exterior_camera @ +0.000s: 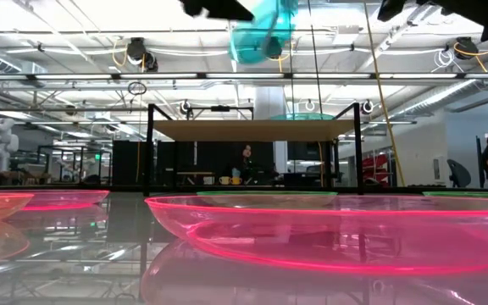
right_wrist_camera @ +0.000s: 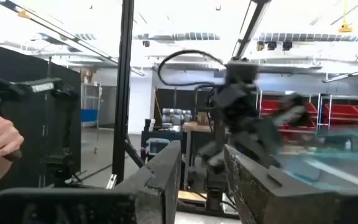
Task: Place and stack plates onto a shelf
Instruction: Stack the blue plate on the blue plate on the shelf
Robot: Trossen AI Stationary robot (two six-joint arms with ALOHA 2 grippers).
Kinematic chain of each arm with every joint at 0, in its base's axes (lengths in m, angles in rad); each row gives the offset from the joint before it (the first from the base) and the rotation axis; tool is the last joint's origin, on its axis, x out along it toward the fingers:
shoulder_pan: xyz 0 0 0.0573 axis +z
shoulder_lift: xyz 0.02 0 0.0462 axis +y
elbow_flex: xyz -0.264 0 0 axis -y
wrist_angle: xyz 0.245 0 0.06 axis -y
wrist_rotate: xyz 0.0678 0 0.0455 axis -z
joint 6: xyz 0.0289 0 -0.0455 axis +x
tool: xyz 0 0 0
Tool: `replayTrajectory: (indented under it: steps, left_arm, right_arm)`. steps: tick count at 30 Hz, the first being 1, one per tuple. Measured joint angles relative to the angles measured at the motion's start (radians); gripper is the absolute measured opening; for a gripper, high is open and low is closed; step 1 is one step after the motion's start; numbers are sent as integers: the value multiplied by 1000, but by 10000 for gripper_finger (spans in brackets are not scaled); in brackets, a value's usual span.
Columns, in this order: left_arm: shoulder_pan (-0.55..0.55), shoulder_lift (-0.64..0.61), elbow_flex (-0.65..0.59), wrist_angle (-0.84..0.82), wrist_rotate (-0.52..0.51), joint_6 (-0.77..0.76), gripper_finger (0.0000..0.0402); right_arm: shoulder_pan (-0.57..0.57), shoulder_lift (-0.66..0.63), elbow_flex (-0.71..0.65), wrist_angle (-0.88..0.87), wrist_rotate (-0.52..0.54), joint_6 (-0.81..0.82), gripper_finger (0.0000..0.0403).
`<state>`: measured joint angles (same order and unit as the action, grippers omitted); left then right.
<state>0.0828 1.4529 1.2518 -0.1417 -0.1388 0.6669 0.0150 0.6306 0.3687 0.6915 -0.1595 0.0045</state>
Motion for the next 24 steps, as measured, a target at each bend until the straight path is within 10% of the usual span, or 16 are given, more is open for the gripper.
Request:
replayTrajectory:
  steps: [11,24]
  left_arm:
    - [108,361,364,-217,8,129,0]
    - [144,486,431,-229,-2,123,56]
  right_arm:
    - [0,-1,0,-53,1,10,105]
    - [0,0,0,-57,1,-11,105]
